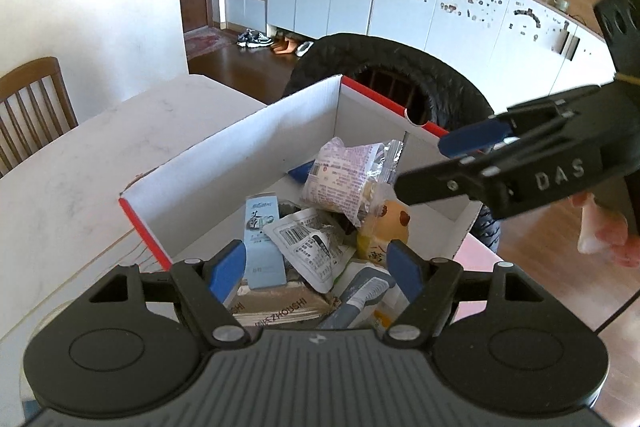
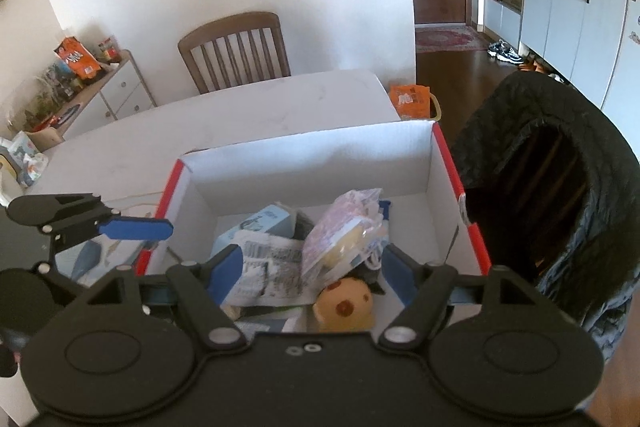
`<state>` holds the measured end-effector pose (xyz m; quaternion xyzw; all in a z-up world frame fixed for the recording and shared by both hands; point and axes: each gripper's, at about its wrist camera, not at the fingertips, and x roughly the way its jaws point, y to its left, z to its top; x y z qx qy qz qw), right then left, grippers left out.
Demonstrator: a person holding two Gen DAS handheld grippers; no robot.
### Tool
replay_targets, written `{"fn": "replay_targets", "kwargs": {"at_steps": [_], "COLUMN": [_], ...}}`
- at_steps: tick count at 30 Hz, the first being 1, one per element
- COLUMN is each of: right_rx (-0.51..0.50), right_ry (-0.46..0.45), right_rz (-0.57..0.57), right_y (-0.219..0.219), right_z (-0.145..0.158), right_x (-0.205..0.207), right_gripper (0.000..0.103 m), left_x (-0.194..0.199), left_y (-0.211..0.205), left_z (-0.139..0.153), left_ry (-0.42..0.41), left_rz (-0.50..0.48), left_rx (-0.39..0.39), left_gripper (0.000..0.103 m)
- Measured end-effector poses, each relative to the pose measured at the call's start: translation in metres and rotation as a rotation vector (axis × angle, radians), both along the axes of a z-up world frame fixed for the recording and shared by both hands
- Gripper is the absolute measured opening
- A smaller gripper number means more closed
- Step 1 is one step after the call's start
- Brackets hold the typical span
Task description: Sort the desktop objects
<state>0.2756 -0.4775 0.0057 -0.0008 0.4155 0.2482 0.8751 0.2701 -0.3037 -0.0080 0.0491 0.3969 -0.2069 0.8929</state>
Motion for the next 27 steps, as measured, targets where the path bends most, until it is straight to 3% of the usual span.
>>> {"fn": "replay_targets", "kwargs": {"at_steps": [8,13,17,27], "right_rx": [0.008,0.006,-0.009,-0.018], "right_ry": [-0.035,-0.064,-0.108,-0.187], "right_rz": [-0.027,-0.035,-0.022,-0.014], "right_y": [-0.004,-0.002,0.005,0.018], "right_z": [0.005,0.006,0.008,0.014], "right_x": [-0.029,-0.044,-0.058,-0.097], "right_gripper": [0.079,0.086,0.091,0.097], "left_x": [-0.012,-0.020,-0.029,-0.059], "left_y": [0.007,0.013,0.021,0.045], "left_z": [0.003,0.004,0.010,0.019], "left_ry": [-0.002,-0.022,-0.049,-0.061], "left_rz": [0.019,0.040,0.059,0.117], "left_rx": [-0.019,-0.014,-0.037,-0.085], "left_gripper": [0.078,0.088,0.103,0.103]}}
